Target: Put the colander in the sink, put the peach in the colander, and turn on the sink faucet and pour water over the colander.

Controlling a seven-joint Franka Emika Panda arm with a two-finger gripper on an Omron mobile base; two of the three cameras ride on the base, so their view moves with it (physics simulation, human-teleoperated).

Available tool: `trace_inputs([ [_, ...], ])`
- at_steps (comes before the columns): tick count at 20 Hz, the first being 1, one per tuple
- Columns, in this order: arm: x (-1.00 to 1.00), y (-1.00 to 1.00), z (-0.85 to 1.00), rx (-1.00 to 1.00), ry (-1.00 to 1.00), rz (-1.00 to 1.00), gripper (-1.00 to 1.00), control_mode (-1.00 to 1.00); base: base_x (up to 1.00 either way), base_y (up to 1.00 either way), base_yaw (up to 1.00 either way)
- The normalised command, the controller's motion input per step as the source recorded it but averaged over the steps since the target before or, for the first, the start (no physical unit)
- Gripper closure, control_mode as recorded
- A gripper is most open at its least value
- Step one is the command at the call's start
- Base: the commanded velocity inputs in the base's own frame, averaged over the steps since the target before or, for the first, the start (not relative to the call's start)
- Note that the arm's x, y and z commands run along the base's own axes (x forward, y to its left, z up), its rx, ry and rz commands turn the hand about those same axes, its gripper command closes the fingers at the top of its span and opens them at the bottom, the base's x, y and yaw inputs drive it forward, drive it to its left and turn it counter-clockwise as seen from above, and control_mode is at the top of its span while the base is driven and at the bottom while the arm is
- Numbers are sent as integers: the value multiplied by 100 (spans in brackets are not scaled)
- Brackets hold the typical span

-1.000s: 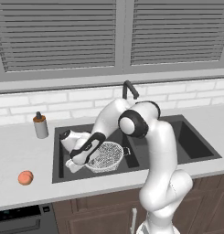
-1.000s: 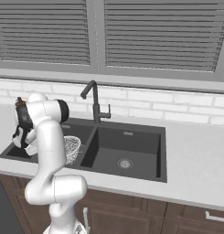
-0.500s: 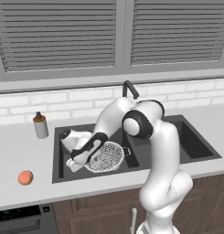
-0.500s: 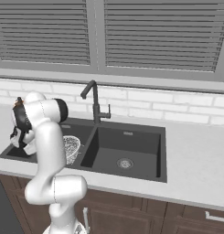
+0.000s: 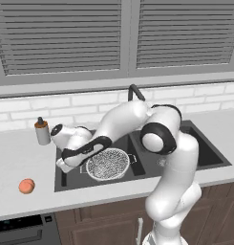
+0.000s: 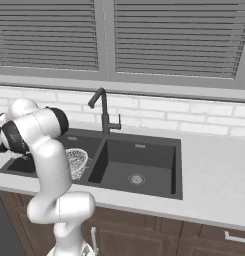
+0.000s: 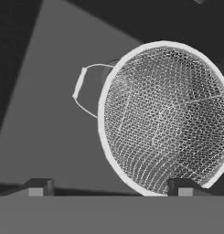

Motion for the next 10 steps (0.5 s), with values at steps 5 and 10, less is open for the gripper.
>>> trace_inputs([
  [5, -56, 60, 100, 5, -2, -2, -100, -100, 0, 0, 0],
  [10, -72, 53, 63, 8, 3, -8, -100, -100, 0, 0, 0],
])
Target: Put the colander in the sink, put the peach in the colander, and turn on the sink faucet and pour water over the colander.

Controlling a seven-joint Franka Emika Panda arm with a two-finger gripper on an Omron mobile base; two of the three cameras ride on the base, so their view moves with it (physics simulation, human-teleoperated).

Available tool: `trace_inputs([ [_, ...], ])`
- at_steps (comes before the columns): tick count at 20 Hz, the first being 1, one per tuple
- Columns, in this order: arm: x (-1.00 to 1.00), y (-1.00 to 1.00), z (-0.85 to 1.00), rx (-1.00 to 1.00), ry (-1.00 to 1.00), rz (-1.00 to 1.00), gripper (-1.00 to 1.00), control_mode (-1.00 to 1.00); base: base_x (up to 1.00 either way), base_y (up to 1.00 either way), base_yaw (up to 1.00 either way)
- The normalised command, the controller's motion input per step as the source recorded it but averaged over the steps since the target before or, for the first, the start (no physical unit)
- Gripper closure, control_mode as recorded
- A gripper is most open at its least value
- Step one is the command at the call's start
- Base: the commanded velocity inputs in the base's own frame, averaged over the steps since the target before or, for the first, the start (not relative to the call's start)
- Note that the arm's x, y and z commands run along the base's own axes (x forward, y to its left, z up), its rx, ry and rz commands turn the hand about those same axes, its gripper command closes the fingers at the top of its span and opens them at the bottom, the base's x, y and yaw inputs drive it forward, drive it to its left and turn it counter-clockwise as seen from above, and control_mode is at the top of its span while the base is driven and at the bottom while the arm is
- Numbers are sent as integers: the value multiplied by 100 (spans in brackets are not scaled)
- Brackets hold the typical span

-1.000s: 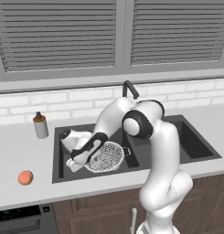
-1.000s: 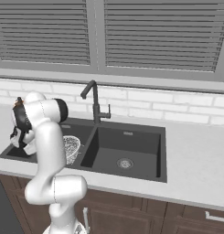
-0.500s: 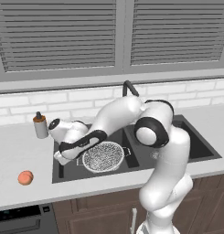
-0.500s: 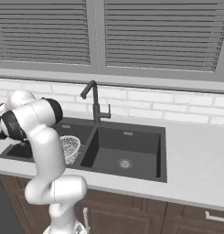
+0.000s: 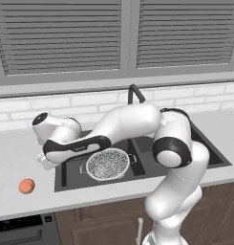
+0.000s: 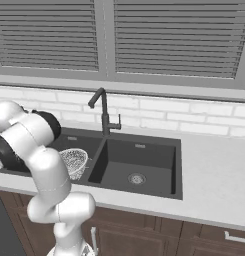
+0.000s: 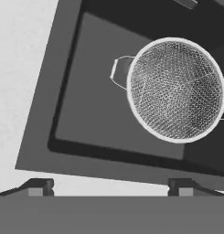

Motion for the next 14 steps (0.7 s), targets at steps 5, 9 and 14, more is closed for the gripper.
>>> trace_inputs([
  [5, -68, 50, 22, 10, 12, -11, -100, -100, 0, 0, 0],
  [9, -49, 53, 0, 7, 7, -15, -100, -100, 0, 0, 0],
  [14, -18, 66, 0, 1, 1, -17, -100, -100, 0, 0, 0],
])
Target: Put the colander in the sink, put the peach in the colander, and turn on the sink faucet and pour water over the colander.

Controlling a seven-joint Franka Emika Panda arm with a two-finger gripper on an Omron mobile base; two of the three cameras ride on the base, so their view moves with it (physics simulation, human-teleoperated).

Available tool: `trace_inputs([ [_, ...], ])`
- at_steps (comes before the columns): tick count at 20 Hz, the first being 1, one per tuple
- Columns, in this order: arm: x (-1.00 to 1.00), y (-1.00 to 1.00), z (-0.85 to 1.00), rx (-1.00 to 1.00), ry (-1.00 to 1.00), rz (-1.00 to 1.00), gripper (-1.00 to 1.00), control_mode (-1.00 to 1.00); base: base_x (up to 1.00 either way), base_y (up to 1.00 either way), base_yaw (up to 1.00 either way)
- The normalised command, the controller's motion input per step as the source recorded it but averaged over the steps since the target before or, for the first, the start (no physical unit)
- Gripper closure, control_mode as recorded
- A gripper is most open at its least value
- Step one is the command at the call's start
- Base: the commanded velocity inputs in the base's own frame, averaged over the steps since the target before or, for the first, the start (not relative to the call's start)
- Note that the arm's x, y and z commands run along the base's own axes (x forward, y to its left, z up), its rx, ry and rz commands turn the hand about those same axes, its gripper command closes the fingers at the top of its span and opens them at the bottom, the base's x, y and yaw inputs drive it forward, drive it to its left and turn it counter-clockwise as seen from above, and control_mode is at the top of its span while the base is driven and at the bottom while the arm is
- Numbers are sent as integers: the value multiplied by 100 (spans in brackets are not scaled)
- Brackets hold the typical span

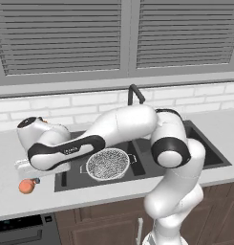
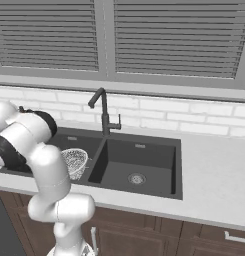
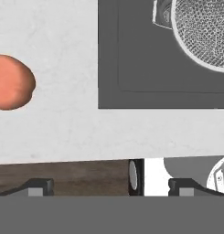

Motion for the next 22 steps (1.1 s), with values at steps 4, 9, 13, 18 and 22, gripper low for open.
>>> trace_inputs([
  [4, -1, 73, 0, 0, 0, -17, -100, -100, 0, 0, 0],
  [9, 2, 59, -1, 0, 0, -15, -100, -100, 0, 0, 0],
  [13, 8, 46, -1, 0, 0, -15, -100, -100, 0, 0, 0],
  [18, 12, 27, 0, -1, 0, -14, -100, -100, 0, 0, 0],
  [22, 24, 2, 0, -4, 0, -12, -100, -100, 0, 0, 0],
])
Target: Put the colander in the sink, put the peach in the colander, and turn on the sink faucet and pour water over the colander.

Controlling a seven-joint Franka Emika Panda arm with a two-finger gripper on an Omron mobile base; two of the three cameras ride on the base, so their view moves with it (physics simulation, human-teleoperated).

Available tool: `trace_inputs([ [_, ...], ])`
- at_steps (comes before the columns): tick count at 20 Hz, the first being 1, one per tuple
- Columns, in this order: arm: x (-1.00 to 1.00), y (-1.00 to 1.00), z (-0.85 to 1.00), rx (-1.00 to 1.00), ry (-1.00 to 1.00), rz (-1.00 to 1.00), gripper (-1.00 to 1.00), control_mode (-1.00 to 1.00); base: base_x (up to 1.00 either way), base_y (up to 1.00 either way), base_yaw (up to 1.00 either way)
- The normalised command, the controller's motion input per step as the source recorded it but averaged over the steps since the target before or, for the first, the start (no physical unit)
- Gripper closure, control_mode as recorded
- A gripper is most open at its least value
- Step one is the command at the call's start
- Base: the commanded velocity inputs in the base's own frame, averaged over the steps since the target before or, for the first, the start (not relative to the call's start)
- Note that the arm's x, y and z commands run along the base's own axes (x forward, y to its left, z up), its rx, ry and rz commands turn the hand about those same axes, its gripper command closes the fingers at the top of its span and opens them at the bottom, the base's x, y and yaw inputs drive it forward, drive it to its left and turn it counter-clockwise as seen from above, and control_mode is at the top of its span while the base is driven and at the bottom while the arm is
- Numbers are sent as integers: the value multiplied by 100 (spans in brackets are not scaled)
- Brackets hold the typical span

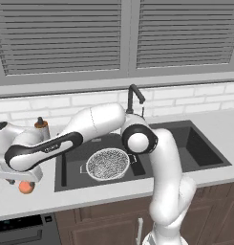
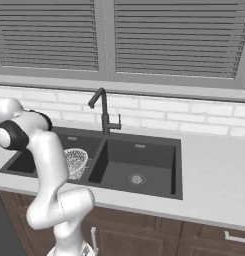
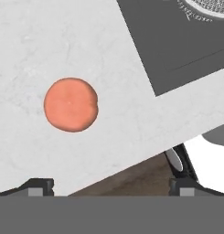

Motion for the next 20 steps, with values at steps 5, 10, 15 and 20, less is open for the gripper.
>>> trace_inputs([
  [5, 29, -2, -7, -7, 0, -9, -100, -100, 0, 0, 0],
  [10, 9, -13, -18, -6, 0, -5, -100, -100, 0, 0, 0],
  [15, 4, -6, -28, -1, 0, 0, -100, -100, 0, 0, 0],
  [20, 23, -1, -22, 0, 0, 0, -100, -100, 0, 0, 0],
])
